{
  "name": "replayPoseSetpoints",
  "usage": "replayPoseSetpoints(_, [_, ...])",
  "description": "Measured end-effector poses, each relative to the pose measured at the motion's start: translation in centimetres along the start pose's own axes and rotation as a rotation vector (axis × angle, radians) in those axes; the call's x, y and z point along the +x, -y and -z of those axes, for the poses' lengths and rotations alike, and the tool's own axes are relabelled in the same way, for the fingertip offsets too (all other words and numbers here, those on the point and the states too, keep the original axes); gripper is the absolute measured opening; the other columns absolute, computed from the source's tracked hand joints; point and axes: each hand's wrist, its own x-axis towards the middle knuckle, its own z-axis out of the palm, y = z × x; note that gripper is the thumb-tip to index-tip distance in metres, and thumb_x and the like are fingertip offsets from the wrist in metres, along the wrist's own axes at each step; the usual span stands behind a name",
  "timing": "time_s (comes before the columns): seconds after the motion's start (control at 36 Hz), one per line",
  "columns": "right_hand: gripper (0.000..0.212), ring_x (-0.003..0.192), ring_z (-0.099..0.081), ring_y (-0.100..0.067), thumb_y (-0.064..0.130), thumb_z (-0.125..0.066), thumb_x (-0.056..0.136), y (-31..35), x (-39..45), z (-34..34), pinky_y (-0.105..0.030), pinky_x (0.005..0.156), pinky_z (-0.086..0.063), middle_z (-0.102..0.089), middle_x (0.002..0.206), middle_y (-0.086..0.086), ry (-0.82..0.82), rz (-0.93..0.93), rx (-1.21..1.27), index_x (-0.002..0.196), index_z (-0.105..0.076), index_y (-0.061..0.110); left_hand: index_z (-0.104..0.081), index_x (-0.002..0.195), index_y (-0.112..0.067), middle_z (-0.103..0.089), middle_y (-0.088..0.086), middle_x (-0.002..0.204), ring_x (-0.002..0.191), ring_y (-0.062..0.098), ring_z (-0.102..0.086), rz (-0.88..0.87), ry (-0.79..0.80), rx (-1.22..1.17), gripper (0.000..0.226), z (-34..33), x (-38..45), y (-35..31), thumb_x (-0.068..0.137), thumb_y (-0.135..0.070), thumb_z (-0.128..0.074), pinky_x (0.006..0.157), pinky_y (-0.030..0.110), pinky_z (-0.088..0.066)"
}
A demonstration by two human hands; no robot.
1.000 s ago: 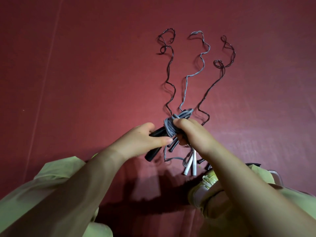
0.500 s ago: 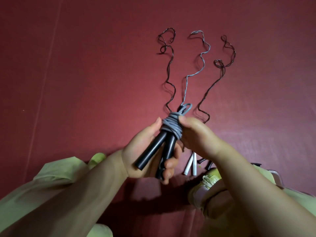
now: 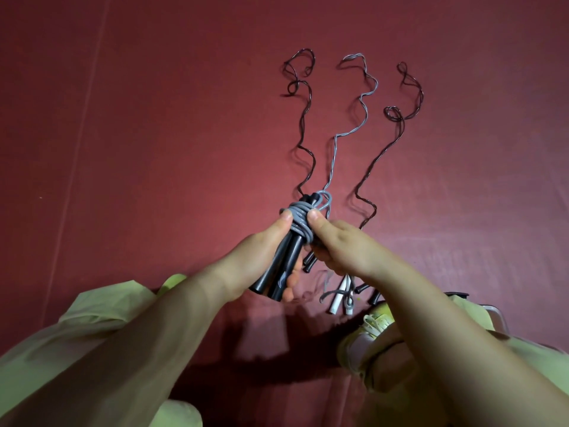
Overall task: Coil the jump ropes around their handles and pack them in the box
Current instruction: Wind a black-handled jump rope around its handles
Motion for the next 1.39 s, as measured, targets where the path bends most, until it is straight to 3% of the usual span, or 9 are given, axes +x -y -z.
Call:
replayPoseSetpoints(0.28, [0.06,0.044,-0.023,-0.017,0.06,-0.035,0.095,0.1,0.0,0.1,-0.021,0.042,-0.024,-0.026,0.049,-0.001,-0.042,-0.002,-0.039,0.055,-0.035,0.015,-0.058,0.074,-0.006,-0.059,0.01,0.055,0.051,0.027,-0.058,-0.069,-0.137,0.162,0.066,-0.7,-1.7,-1.3,0.093,-0.063,-0.03,0.057,0.032,-0.049])
replayPoseSetpoints(0.44, [0.051,0.045,-0.033,-0.013,0.05,-0.04,0.098,0.3,0.1,0.1,-0.024,0.047,-0.03,-0.039,0.048,0.007,-0.062,-0.018,0.04,0.075,-0.061,0.009,-0.058,0.067,-0.015,-0.061,0.0,0.054,0.053,0.021,-0.058,-0.146,-0.288,0.346,0.071,-0.1,-1.0,-0.8,0.06,-0.083,-0.038,0.066,0.039,-0.049])
replayPoseSetpoints(0.53, [0.051,0.052,-0.03,-0.016,0.052,-0.04,0.097,0.6,-0.2,0.2,-0.027,0.049,-0.025,-0.038,0.059,-0.004,-0.05,-0.021,0.088,0.081,-0.062,0.009,-0.053,0.065,-0.017,-0.056,-0.004,0.058,0.059,0.021,-0.054,-0.174,-0.383,0.495,0.072,0.2,-0.9,-0.6,0.053,-0.086,-0.037,0.068,0.04,-0.048])
replayPoseSetpoints(0.64, [0.051,0.067,-0.028,-0.025,0.06,-0.044,0.092,0.7,-0.6,0.2,-0.03,0.053,-0.024,-0.038,0.076,-0.012,-0.066,-0.048,0.138,0.069,-0.054,0.016,-0.048,0.076,-0.013,-0.049,-0.005,0.068,0.064,0.02,-0.045,-0.179,-0.476,0.733,0.071,-0.1,-0.9,-0.7,0.064,-0.083,-0.046,0.058,0.036,-0.032])
replayPoseSetpoints(0.78, [0.048,0.053,-0.038,-0.017,0.06,-0.05,0.09,0.5,-0.2,-0.1,-0.028,0.052,-0.032,-0.051,0.06,0.0,-0.131,-0.108,0.173,0.071,-0.056,0.017,-0.051,0.085,-0.014,-0.056,-0.003,0.078,0.074,0.02,-0.053,-0.18,-0.48,0.76,0.053,-0.4,-1.1,-0.8,0.079,-0.067,-0.053,0.063,0.035,-0.037])
replayPoseSetpoints(1.0, [0.033,0.051,-0.034,-0.016,0.044,-0.053,0.08,0.4,0.0,0.5,-0.031,0.054,-0.027,-0.046,0.053,-0.001,-0.196,0.007,0.29,0.068,-0.053,0.014,-0.058,0.087,-0.005,-0.049,-0.007,0.062,0.058,0.01,-0.043,-0.219,-0.2,0.323,0.069,-0.2,-1.2,-1.2,0.061,-0.068,-0.058,0.059,0.029,-0.033])
replayPoseSetpoints(1.14, [0.034,0.053,-0.039,-0.014,0.049,-0.055,0.059,-0.1,0.2,0.3,-0.032,0.054,-0.028,-0.046,0.061,-0.001,-0.088,0.184,0.429,0.072,-0.053,0.018,-0.068,0.087,-0.01,-0.07,0.015,0.085,0.075,0.028,-0.068,0.036,0.289,-0.07,0.068,0.1,-2.4,-2.2,0.075,-0.069,-0.036,0.069,0.03,-0.053])
replayPoseSetpoints(1.25, [0.029,0.043,-0.043,-0.015,0.045,-0.052,0.065,-0.1,-0.1,0.3,-0.03,0.049,-0.033,-0.049,0.05,-0.001,0.15,0.329,0.582,0.058,-0.06,0.018,-0.072,0.101,-0.005,-0.072,0.016,0.09,0.08,0.032,-0.069,0.106,0.687,-0.33,0.088,0.6,-2.7,-1.9,0.071,-0.08,-0.036,0.077,0.041,-0.055])
replayPoseSetpoints(1.39, [0.04,0.052,-0.04,-0.021,0.047,-0.043,0.082,0.4,-0.1,0.2,-0.037,0.056,-0.03,-0.054,0.051,-0.003,0.24,0.376,0.497,0.068,-0.056,0.012,-0.064,0.105,0.0,-0.062,0.012,0.076,0.064,0.027,-0.063,0.111,0.783,-0.508,0.087,1.0,-2.9,-2.1,0.078,-0.078,-0.037,0.067,0.036,-0.055])
